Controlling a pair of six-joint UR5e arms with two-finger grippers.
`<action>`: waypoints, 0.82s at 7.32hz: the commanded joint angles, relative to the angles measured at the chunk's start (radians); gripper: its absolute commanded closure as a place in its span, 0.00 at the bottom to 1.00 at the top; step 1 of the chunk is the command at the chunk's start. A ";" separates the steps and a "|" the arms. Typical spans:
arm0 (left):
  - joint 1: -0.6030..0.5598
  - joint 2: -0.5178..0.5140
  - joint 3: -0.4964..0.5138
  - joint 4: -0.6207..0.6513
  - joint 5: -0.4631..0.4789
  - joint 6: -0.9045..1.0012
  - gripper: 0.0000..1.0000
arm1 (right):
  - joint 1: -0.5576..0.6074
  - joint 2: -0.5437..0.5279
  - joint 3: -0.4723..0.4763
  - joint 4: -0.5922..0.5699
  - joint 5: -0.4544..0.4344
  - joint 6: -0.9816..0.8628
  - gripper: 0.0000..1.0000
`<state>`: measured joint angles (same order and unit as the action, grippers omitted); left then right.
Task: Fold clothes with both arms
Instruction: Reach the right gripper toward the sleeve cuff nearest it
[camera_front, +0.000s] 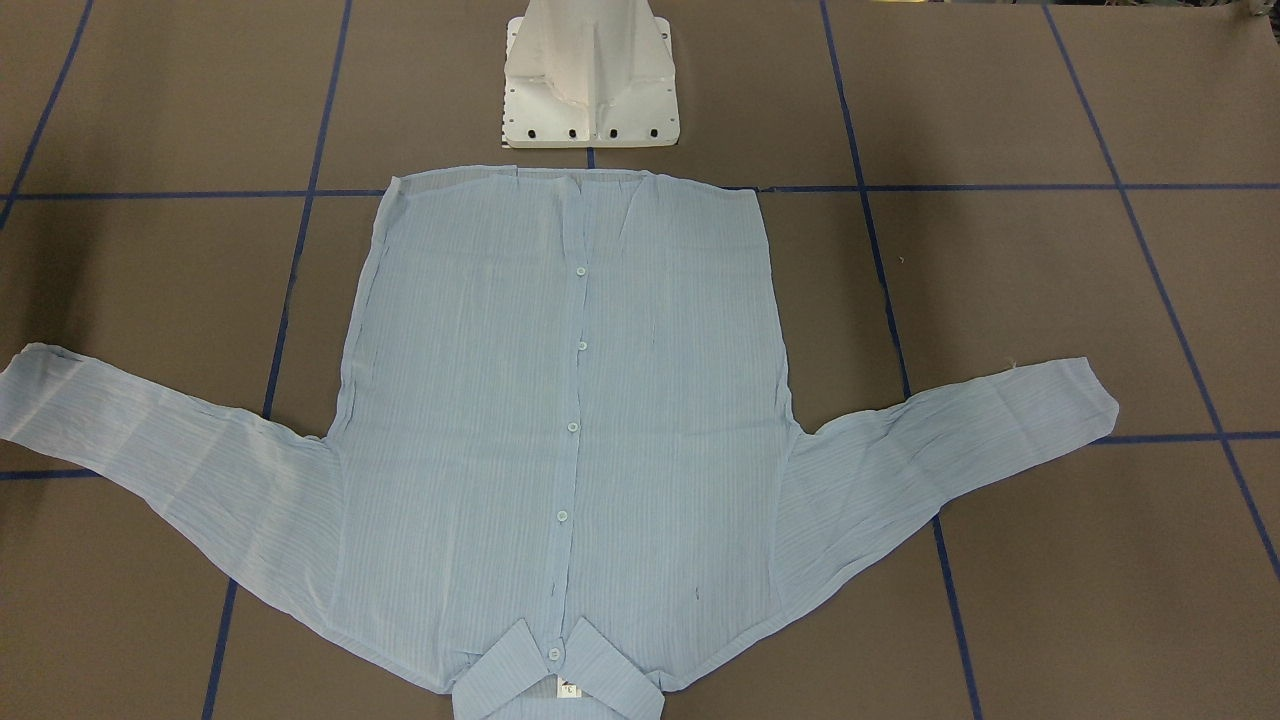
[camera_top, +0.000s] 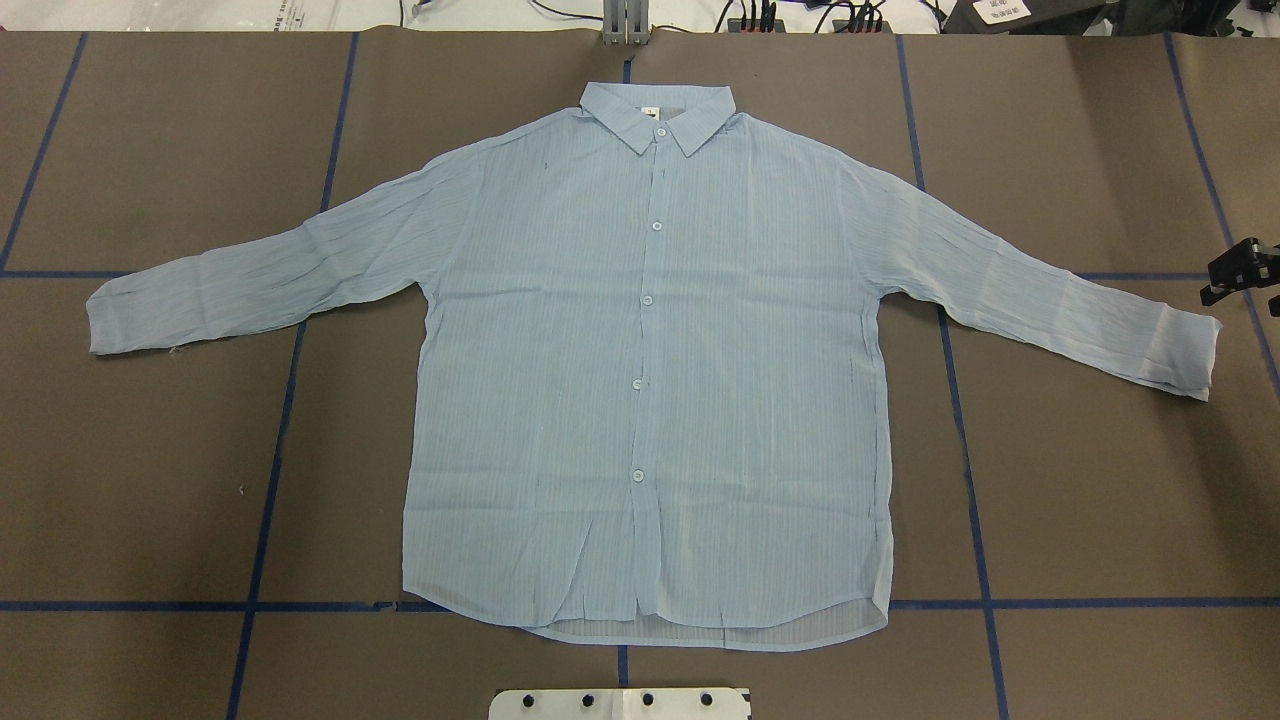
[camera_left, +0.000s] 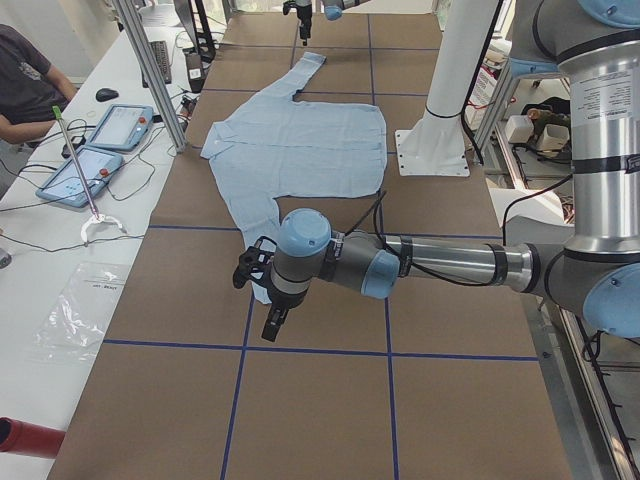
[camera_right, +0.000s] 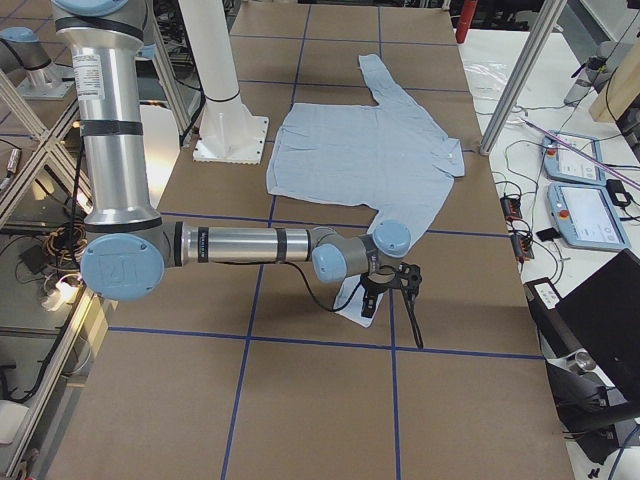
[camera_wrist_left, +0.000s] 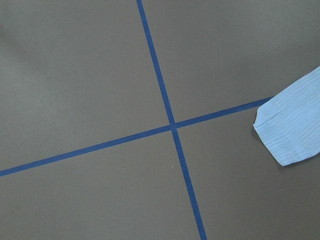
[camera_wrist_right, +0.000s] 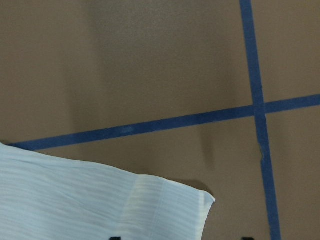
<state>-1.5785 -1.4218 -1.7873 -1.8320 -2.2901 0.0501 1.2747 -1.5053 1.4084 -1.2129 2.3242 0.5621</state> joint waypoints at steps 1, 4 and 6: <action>0.000 -0.003 -0.003 -0.001 0.001 0.001 0.00 | -0.006 -0.003 -0.113 0.181 -0.034 0.035 0.17; 0.000 -0.003 -0.004 -0.001 0.003 0.001 0.00 | -0.061 0.020 -0.114 0.190 -0.034 0.162 0.21; 0.000 -0.003 -0.006 -0.001 0.001 0.002 0.00 | -0.064 0.017 -0.124 0.188 -0.036 0.162 0.24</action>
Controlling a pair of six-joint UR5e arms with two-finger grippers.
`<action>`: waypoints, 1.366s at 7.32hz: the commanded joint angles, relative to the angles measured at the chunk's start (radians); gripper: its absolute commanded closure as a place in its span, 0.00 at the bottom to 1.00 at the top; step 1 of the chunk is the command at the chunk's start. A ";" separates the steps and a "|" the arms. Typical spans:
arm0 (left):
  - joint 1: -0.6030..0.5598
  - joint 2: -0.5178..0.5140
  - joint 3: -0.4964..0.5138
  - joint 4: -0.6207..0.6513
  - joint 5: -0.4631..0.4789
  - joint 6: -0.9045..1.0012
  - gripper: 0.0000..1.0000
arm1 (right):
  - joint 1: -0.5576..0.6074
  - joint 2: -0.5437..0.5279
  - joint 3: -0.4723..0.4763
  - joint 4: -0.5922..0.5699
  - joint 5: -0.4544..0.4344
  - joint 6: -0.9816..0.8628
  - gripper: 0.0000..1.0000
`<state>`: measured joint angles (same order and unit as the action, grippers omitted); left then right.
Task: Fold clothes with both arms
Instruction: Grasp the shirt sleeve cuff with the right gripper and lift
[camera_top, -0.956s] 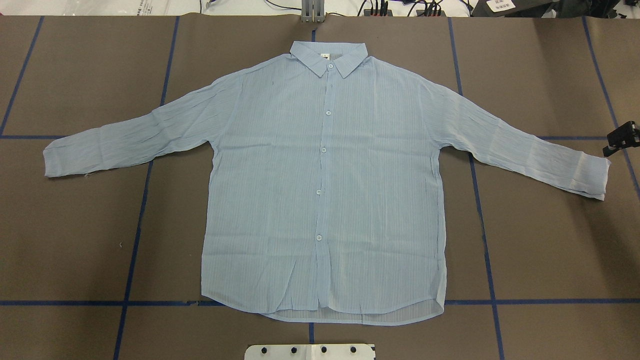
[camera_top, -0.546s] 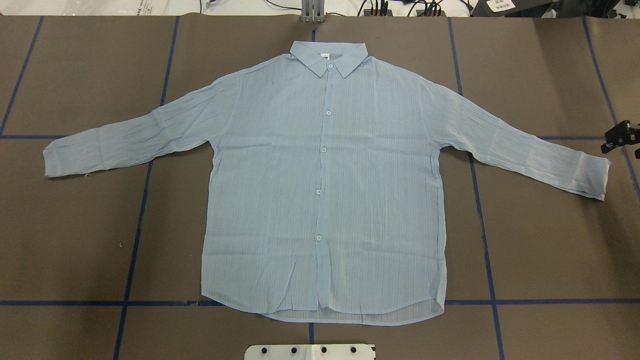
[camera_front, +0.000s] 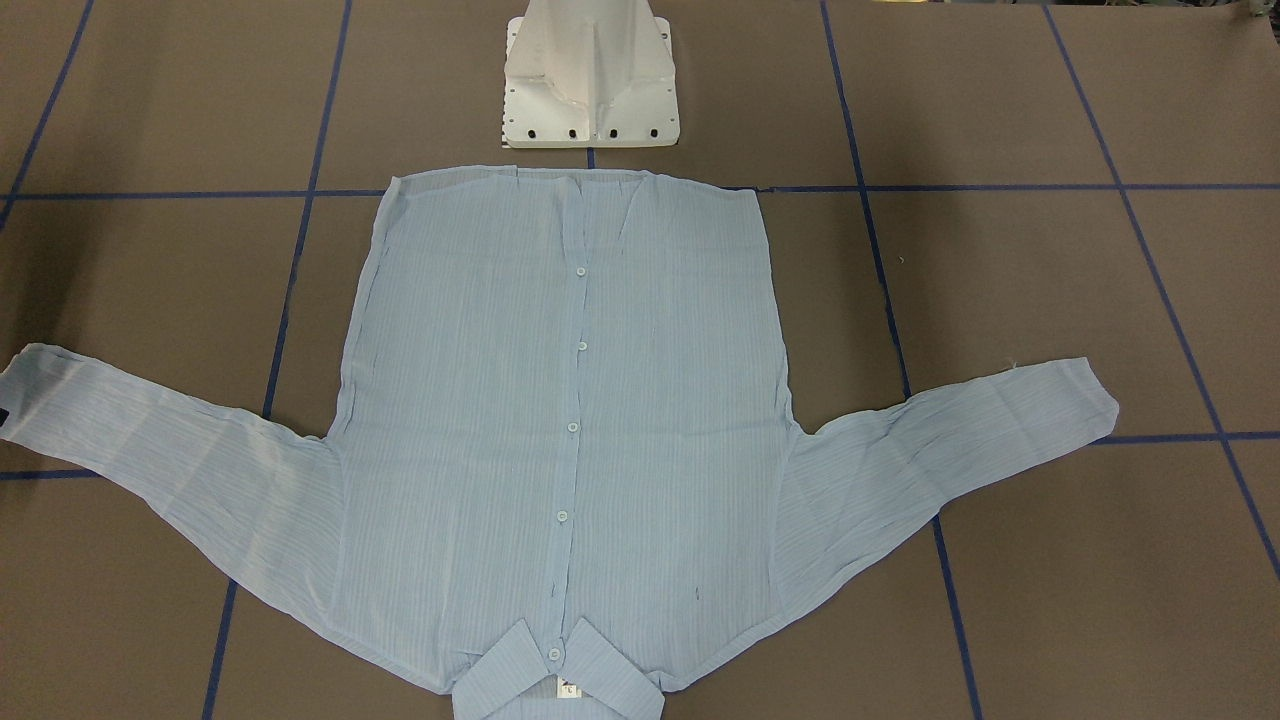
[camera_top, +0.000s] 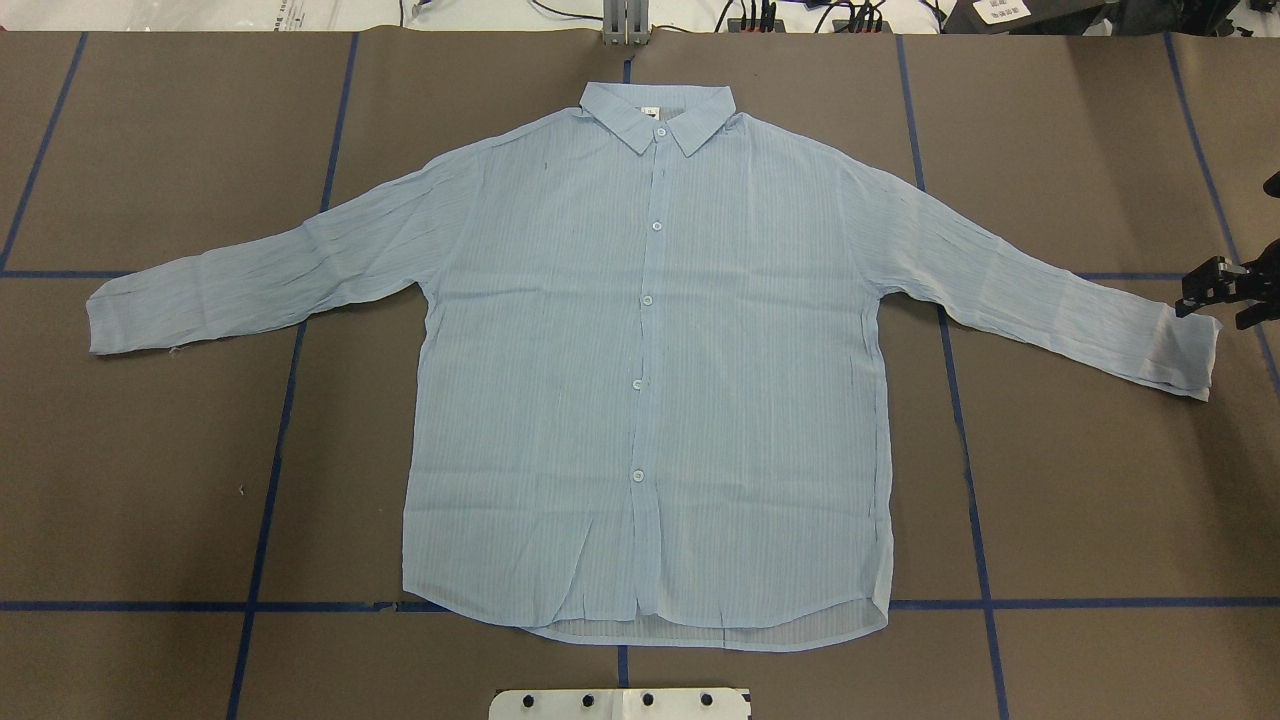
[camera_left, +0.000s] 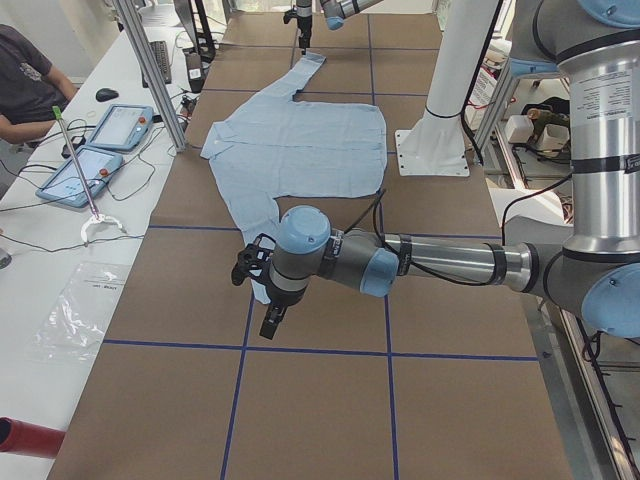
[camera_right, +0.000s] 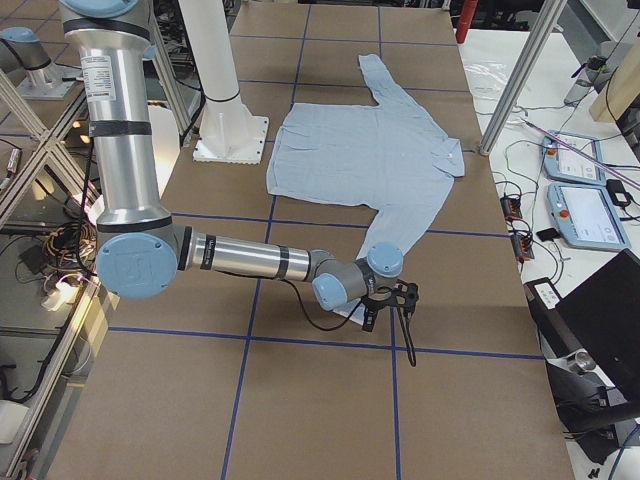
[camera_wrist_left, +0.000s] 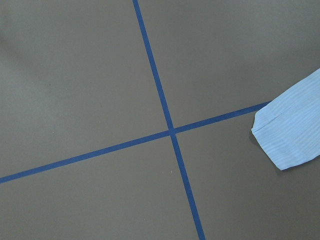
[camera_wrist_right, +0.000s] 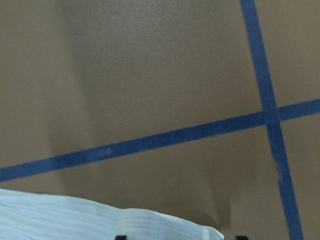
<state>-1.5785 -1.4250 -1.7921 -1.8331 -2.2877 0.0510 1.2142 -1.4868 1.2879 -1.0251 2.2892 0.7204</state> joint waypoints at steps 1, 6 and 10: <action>0.000 0.000 -0.003 0.000 0.000 0.001 0.00 | -0.004 -0.003 -0.004 0.000 0.000 0.004 0.24; 0.000 0.000 -0.006 0.003 0.001 0.007 0.00 | -0.007 -0.003 -0.018 0.000 -0.002 0.004 0.44; 0.000 0.000 -0.007 0.003 0.004 0.007 0.00 | -0.007 0.002 -0.009 0.000 -0.001 0.011 1.00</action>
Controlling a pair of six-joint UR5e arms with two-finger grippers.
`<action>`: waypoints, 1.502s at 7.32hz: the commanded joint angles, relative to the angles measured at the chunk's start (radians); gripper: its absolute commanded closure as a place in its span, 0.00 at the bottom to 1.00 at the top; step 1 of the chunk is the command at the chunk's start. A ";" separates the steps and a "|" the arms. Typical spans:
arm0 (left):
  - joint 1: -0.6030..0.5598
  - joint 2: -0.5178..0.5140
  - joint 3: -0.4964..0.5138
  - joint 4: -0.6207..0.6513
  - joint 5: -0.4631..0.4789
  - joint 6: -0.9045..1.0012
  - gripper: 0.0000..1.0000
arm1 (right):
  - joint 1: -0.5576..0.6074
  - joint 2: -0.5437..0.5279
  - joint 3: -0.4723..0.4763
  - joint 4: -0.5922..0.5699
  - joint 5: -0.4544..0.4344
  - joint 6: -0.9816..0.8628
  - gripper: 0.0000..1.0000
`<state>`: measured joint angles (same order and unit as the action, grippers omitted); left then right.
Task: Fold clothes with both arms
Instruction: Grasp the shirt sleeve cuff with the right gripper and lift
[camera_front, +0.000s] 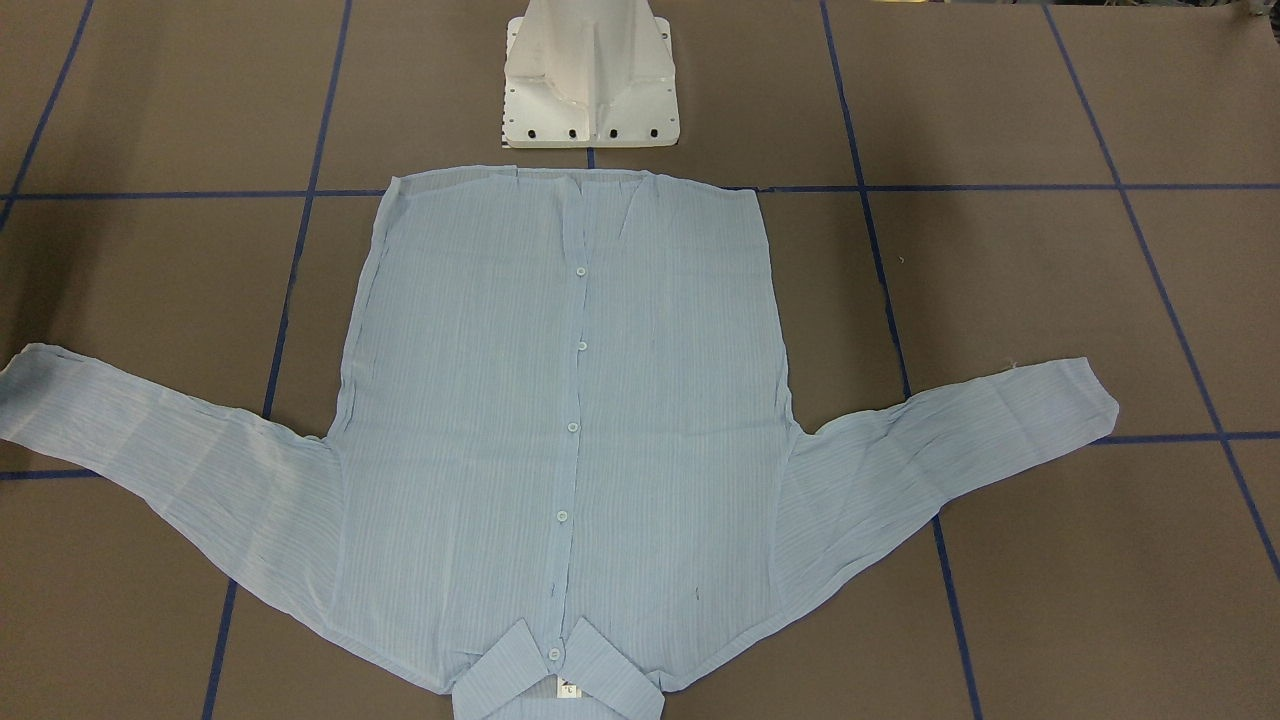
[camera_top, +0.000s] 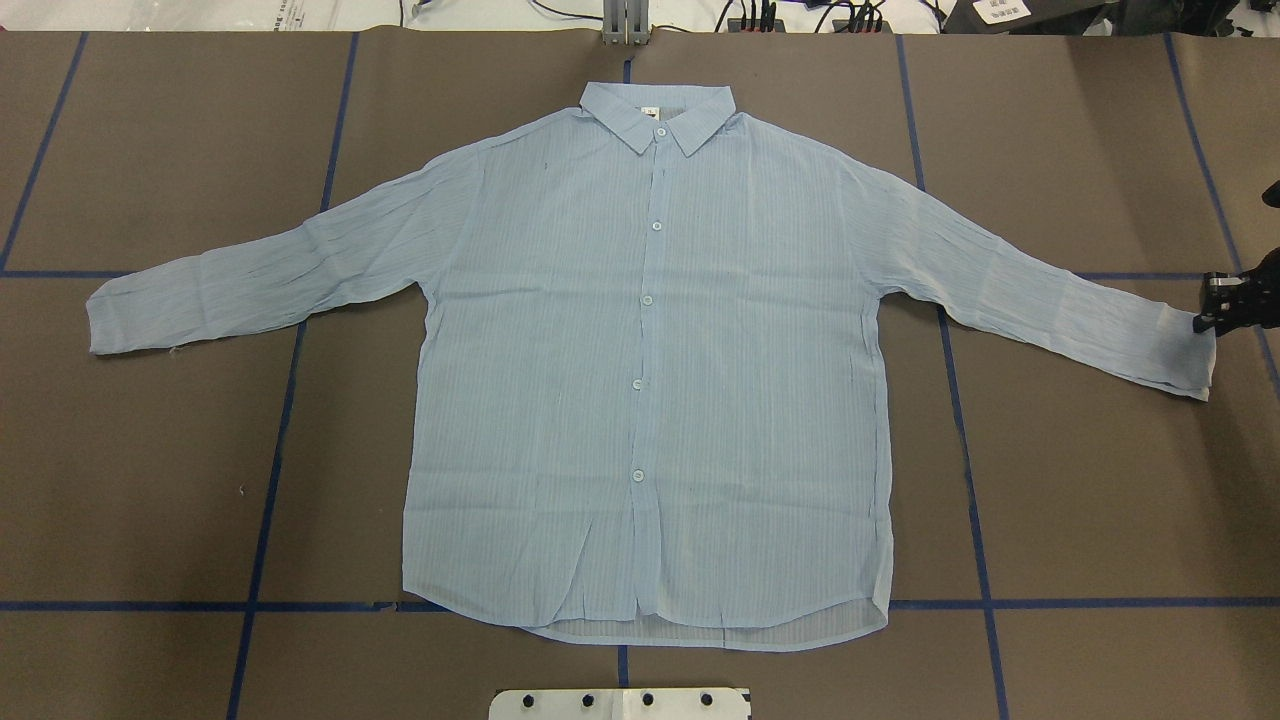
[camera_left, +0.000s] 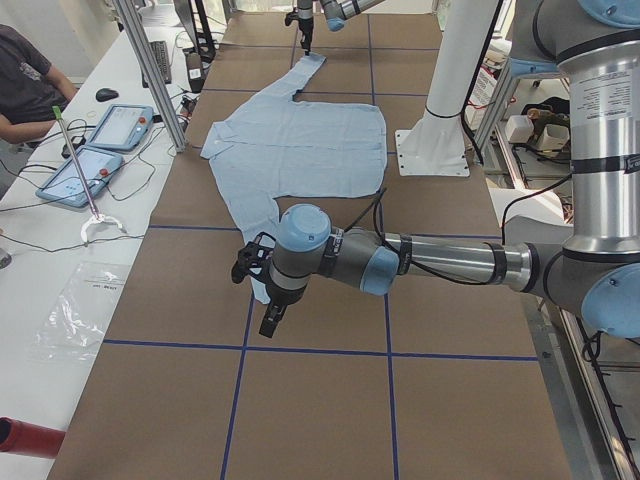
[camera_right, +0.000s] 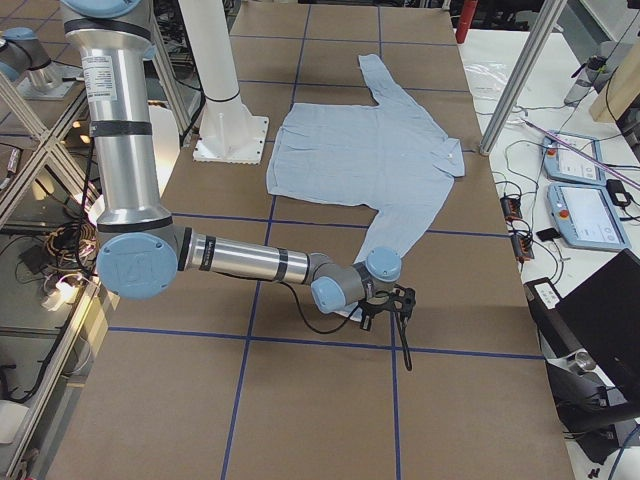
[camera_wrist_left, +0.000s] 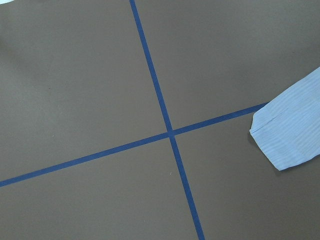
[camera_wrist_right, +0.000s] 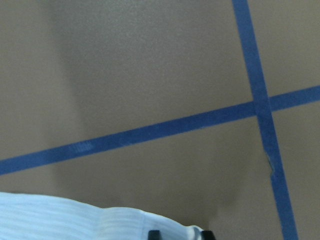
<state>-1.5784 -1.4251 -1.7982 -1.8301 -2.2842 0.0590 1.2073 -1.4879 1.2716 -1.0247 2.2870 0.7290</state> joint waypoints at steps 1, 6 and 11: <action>0.000 0.000 -0.001 0.000 0.002 0.001 0.00 | 0.001 0.003 0.012 -0.002 0.006 0.003 1.00; 0.000 0.000 -0.003 -0.026 -0.003 0.001 0.00 | -0.110 0.009 0.426 -0.143 0.022 0.323 1.00; 0.000 -0.002 -0.001 -0.040 -0.001 0.001 0.00 | -0.457 0.725 0.113 -0.244 -0.240 0.979 1.00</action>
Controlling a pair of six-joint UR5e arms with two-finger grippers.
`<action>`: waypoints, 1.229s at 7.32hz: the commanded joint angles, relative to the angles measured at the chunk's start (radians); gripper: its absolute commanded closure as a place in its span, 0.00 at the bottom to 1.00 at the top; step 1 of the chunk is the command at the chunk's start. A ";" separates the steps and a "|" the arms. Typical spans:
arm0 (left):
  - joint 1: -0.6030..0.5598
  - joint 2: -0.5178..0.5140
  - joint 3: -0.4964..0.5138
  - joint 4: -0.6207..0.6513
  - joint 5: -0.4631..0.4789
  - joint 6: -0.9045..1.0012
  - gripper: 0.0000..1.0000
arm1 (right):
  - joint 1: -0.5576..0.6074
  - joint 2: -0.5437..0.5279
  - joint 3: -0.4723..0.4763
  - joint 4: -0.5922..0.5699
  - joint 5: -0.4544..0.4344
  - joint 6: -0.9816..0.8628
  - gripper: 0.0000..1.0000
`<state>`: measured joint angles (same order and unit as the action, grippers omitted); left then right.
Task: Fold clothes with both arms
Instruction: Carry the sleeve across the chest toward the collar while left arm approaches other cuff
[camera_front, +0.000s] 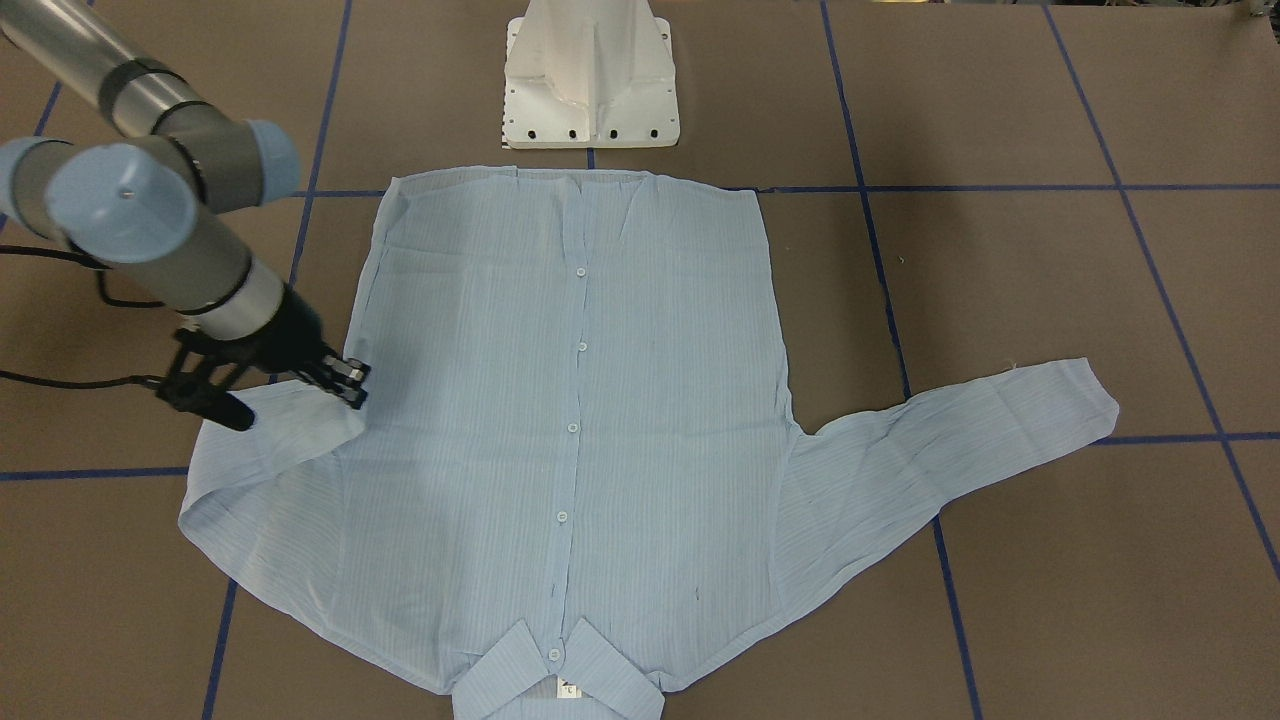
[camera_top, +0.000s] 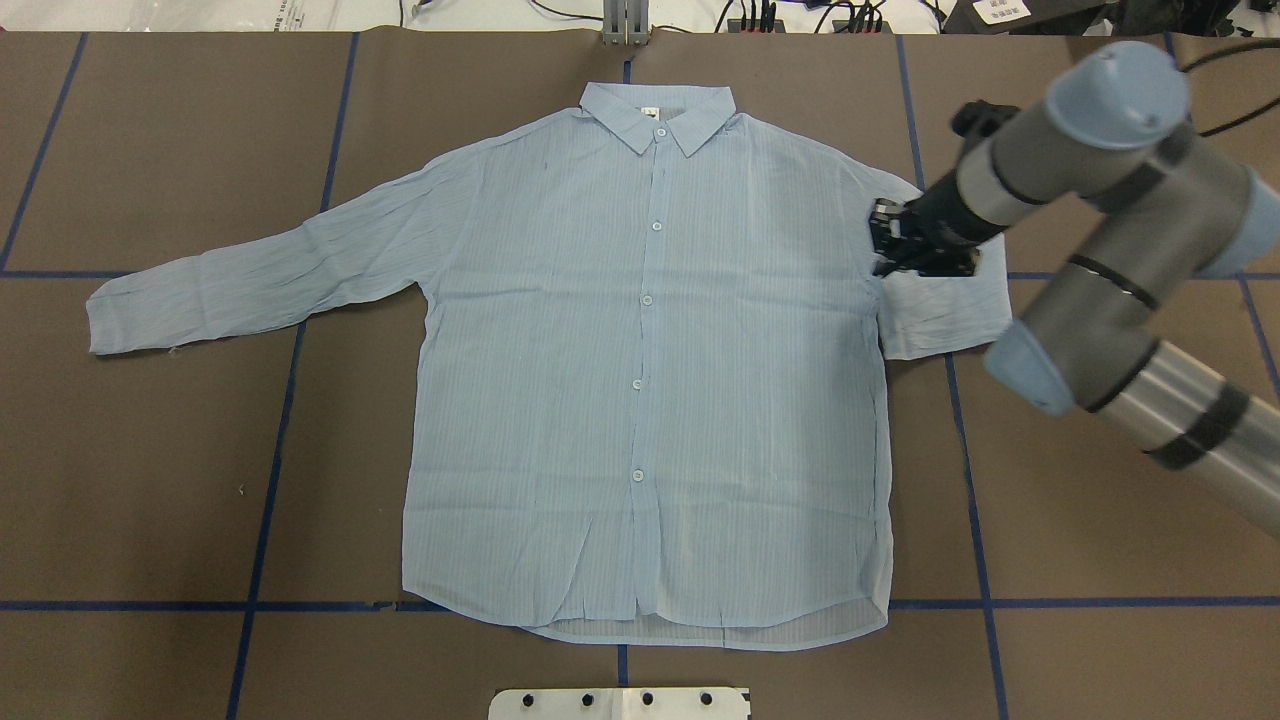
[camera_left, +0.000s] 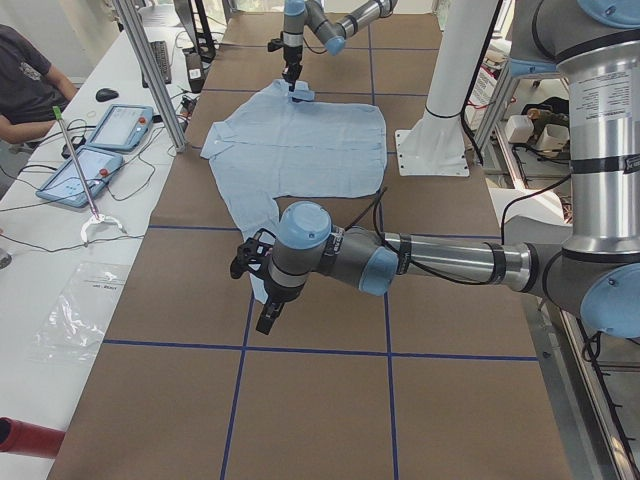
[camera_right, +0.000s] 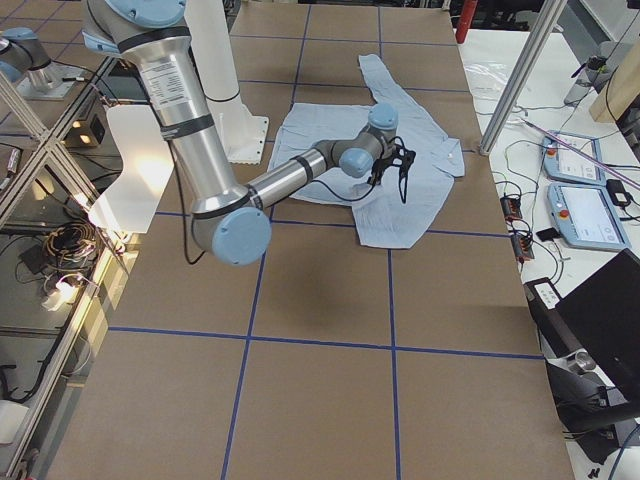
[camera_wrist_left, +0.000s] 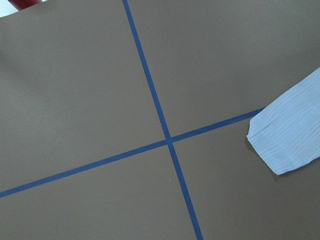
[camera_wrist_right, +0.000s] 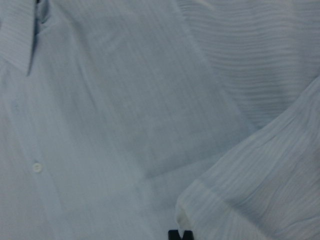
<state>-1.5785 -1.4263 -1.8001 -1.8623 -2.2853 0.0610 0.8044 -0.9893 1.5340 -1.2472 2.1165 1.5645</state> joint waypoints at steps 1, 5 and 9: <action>0.000 0.000 0.002 -0.011 0.001 -0.003 0.00 | -0.083 0.368 -0.278 -0.015 -0.101 0.178 1.00; 0.002 -0.002 0.002 -0.031 0.003 -0.012 0.00 | -0.152 0.492 -0.457 0.110 -0.178 0.207 1.00; 0.125 -0.100 0.100 -0.034 -0.005 -0.124 0.00 | -0.189 0.514 -0.474 0.112 -0.240 0.256 0.01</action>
<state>-1.5141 -1.4751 -1.7549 -1.8937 -2.2891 0.0195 0.6365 -0.4883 1.0669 -1.1357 1.9090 1.8113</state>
